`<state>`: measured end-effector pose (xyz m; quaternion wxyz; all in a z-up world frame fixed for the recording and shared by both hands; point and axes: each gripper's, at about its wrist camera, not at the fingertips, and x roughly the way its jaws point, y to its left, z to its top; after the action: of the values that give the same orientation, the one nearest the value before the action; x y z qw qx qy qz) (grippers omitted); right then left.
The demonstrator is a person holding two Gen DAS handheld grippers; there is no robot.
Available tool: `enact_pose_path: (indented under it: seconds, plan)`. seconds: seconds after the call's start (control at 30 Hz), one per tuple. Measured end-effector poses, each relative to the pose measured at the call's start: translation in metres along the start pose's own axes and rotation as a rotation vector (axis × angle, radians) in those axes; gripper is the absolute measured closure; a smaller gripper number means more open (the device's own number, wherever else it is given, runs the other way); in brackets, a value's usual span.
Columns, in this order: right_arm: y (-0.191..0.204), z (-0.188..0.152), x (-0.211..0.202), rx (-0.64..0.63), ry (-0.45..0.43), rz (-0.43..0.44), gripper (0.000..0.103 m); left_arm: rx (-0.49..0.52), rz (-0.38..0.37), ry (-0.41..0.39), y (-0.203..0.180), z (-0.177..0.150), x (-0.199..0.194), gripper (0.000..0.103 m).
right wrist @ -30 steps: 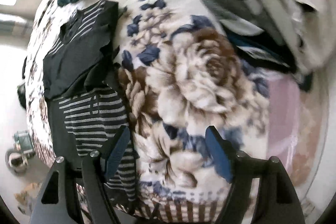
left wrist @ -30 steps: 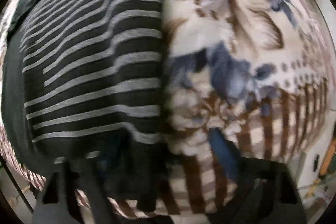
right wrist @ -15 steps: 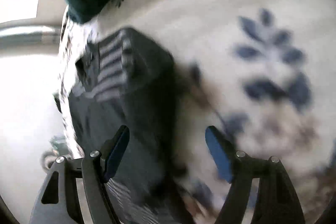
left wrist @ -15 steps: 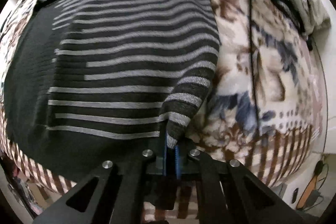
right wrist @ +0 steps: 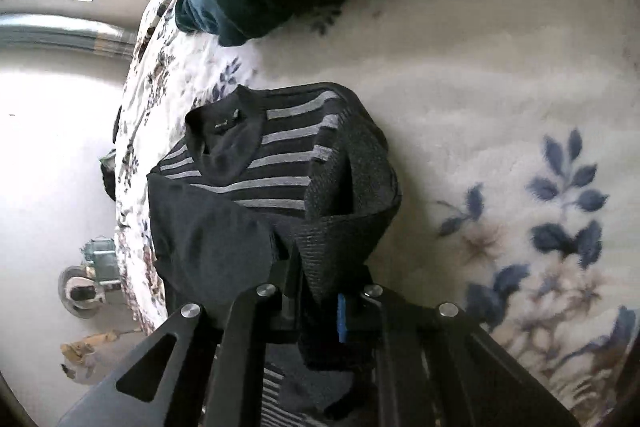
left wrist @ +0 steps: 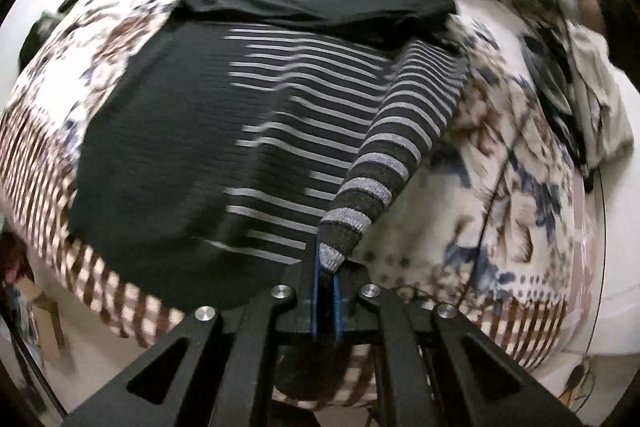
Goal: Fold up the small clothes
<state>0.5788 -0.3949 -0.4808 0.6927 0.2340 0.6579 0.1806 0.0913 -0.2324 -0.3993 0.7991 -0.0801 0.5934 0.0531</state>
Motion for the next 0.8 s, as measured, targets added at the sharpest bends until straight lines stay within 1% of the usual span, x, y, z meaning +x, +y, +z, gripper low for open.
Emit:
enact_pose_path:
  seconds: [0.03, 0.13, 0.23, 0.3, 0.4, 0.5, 0.6, 0.7, 0.8]
  plan:
    - [0.005, 0.000, -0.004, -0.002, -0.001, 0.000, 0.091, -0.033, -0.003, -0.001, 0.008, 0.002, 0.000, 0.100]
    - [0.038, 0.001, -0.012, -0.050, -0.005, -0.016, 0.092, -0.159, -0.018, -0.022, 0.046, 0.011, -0.009, 0.100]
    - [0.088, 0.005, -0.011, -0.114, -0.001, -0.040, 0.092, -0.246, -0.019, -0.046, 0.086, 0.016, -0.014, 0.100]
    - [0.124, 0.007, -0.004, -0.153, 0.002, -0.056, 0.092, -0.291, -0.015, -0.056, 0.111, 0.018, -0.014, 0.100]
    - [0.187, 0.012, 0.021, -0.200, 0.007, -0.089, 0.093, -0.344, -0.025, -0.058, 0.149, 0.019, -0.010, 0.100]
    - [0.252, 0.016, 0.064, -0.226, 0.024, -0.120, 0.093, -0.376, -0.024, -0.054, 0.185, 0.021, -0.004, 0.100]
    - [0.314, 0.014, 0.126, -0.261, 0.055, -0.173, 0.093, -0.426, -0.029, -0.036, 0.226, 0.022, 0.009, 0.100]
    - [0.357, 0.010, 0.181, -0.289, 0.080, -0.222, 0.093, -0.453, -0.024, -0.010, 0.259, 0.023, 0.027, 0.100]
    - [0.385, 0.006, 0.225, -0.311, 0.104, -0.264, 0.093, -0.482, -0.032, 0.017, 0.289, 0.020, 0.043, 0.100]
